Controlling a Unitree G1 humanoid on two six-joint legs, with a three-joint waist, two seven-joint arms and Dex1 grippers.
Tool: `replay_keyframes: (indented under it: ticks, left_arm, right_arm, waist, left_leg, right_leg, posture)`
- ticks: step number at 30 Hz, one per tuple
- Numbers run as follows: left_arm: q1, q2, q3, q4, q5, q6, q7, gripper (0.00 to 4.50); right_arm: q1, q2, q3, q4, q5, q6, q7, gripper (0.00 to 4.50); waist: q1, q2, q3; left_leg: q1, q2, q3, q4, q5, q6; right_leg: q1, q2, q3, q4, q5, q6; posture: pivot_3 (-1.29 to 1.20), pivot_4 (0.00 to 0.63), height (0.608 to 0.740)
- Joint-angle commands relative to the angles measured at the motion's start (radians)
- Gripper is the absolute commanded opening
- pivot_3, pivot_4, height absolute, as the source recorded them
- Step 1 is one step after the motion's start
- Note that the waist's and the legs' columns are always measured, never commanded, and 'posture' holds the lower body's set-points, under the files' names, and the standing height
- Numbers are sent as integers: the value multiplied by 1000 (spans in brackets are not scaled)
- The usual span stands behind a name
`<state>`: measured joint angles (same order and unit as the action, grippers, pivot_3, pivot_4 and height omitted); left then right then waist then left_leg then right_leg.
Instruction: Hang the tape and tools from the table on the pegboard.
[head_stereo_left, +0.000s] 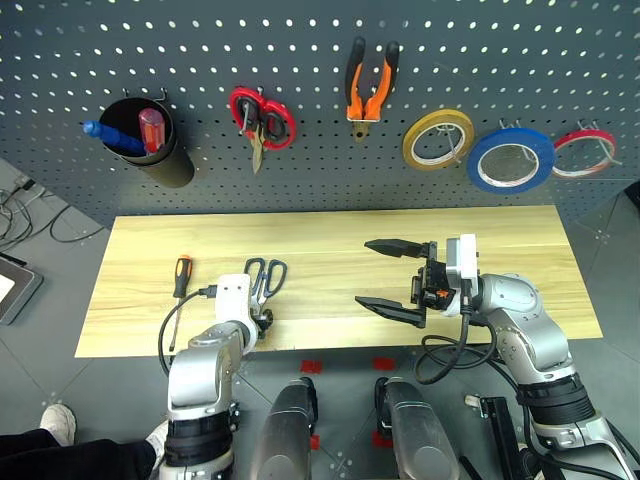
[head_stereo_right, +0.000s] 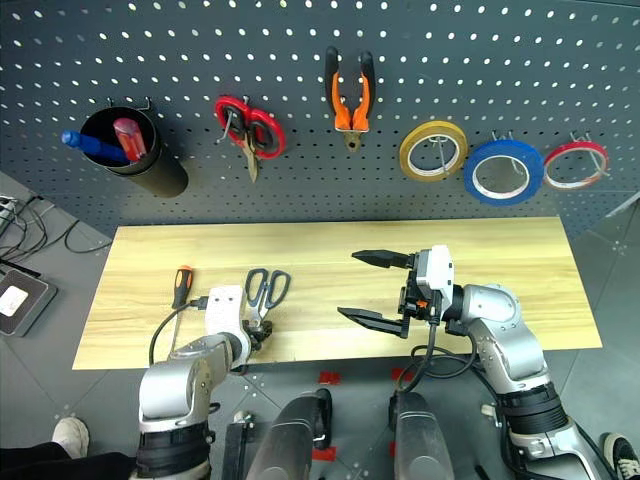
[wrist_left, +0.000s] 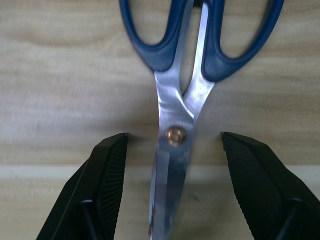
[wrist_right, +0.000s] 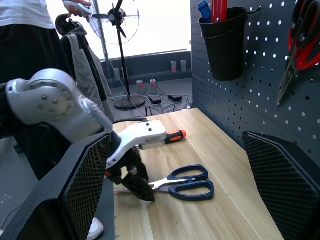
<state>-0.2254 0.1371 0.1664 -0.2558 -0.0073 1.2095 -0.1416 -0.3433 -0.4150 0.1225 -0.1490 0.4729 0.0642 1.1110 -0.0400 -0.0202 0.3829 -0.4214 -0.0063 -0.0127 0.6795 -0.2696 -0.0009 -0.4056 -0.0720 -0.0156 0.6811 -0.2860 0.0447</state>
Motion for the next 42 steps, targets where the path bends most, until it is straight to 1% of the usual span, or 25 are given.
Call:
replay_keyframes:
  ticks: [1,11,15,20,21,22,31,35,37,42]
  left_arm:
    - [8,24,-6,89,-22,24,-18,3187]
    - [24,46,-39,74,-58,64,-31,3187]
    - [26,54,-38,69,-62,70,-33,2319]
    - [28,60,-30,69,-68,70,-33,830]
    - [27,60,-29,70,-69,70,-32,637]
    - [28,61,-28,70,-70,69,-30,563]
    - [42,33,-22,49,-78,76,-13,563]
    - [62,-4,-19,6,-82,92,6,563]
    - [83,-39,-20,-47,-83,116,23,563]
    - [128,-109,-24,-144,-81,164,57,563]
  right_arm:
    - [8,-2,-3,-30,6,0,-3,4500]
    - [18,0,-5,-47,4,14,-35,4500]
    - [14,3,-4,-36,0,11,-40,4500]
    - [15,3,-2,-34,0,10,-45,4500]
    - [15,2,-2,-34,1,11,-45,4500]
    - [17,2,-1,-36,2,12,-45,4500]
    - [14,0,-5,-29,8,9,-34,4500]
    - [3,7,-1,-11,0,-1,-32,4500]
    - [-2,6,1,-4,-9,-10,-30,4500]
    - [-6,-36,38,72,-109,-72,7,4500]
  waist:
    - [-1,0,0]
    - [-4,1,1]
    - [-4,2,1]
    - [-3,3,2]
    - [-3,3,2]
    - [-3,3,2]
    - [-3,4,2]
    - [-4,4,2]
    - [-4,4,2]
    - [-2,4,2]
  left_leg:
    - [1,0,0,0,0,0]
    - [2,0,1,-2,0,0]
    - [2,0,2,-2,0,0]
    - [2,0,2,-2,0,0]
    - [2,0,2,-2,0,-1]
    - [2,0,2,-2,0,0]
    - [2,0,2,-3,0,-1]
    - [2,0,2,-3,0,-1]
    - [2,0,2,-3,0,-1]
    - [2,0,2,-3,0,-1]
  right_leg:
    - [1,0,0,0,0,0]
    - [1,0,2,-1,0,0]
    - [1,-1,2,-1,0,0]
    - [1,-1,2,-1,0,0]
    - [1,-1,2,-1,0,0]
    - [1,-1,2,-1,0,0]
    - [1,-1,2,-1,0,0]
    - [1,-1,3,-2,0,0]
    - [1,-1,3,-2,0,0]
    - [1,-1,2,-2,0,1]
  posture:
    - [-102,436,740]
    - [-110,438,740]
    - [-107,440,740]
    - [-107,441,740]
    - [-107,441,740]
    - [-108,441,740]
    - [-113,436,740]
    - [-110,424,740]
    - [-108,421,740]
    - [-96,402,740]
